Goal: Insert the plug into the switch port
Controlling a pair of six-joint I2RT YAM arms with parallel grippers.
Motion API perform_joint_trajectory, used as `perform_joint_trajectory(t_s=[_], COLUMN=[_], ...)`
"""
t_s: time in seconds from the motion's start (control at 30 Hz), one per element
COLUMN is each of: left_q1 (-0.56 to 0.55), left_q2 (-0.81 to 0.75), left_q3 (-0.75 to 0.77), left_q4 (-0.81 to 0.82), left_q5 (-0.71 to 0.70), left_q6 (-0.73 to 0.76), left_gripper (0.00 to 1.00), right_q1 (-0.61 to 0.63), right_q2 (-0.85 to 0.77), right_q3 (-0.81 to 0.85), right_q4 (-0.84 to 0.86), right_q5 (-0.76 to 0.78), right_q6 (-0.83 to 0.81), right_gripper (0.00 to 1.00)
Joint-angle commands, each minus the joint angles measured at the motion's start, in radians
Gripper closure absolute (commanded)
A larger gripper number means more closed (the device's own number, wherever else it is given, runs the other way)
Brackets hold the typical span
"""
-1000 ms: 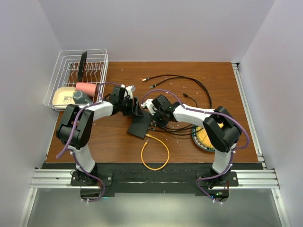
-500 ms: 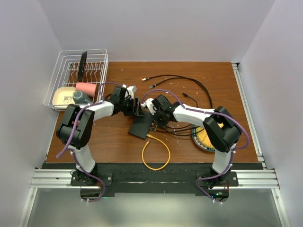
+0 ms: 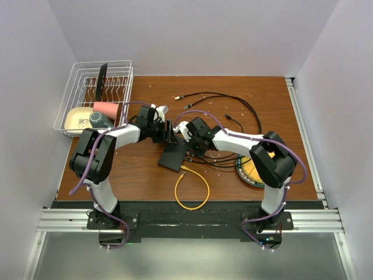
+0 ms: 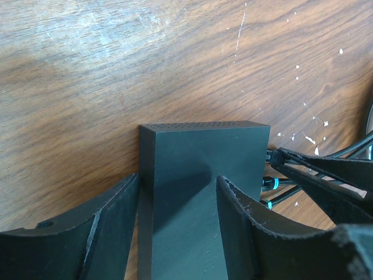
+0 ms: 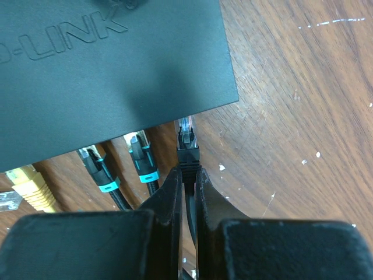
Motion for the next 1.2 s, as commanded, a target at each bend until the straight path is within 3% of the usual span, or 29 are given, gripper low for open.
perform_joint_trajectory(t_s=[0.0,0.63,1.17], left_q1=[-0.008,-0.008,-0.013], left_q2=[0.003,-0.002,0.006], left_q3=[0.04,0.048,0.043], left_q4=[0.013,0.009,0.067], left_q5=[0.04,0.063,0.136], left_q6=[0.022,0.039,0.042], left_gripper=[0.41,0.41,0.4], right_q1=[0.013,0.034,0.065], right_q2=[-0.021,0.008,0.017], right_q3=[0.049,0.089,0.069], right_q4=[0.025,0.031,0.042], right_q5=[-0.007,0.033,-0.099], right_q6=[0.01,0.014,-0.038], right_gripper=[1.0,1.0,1.0])
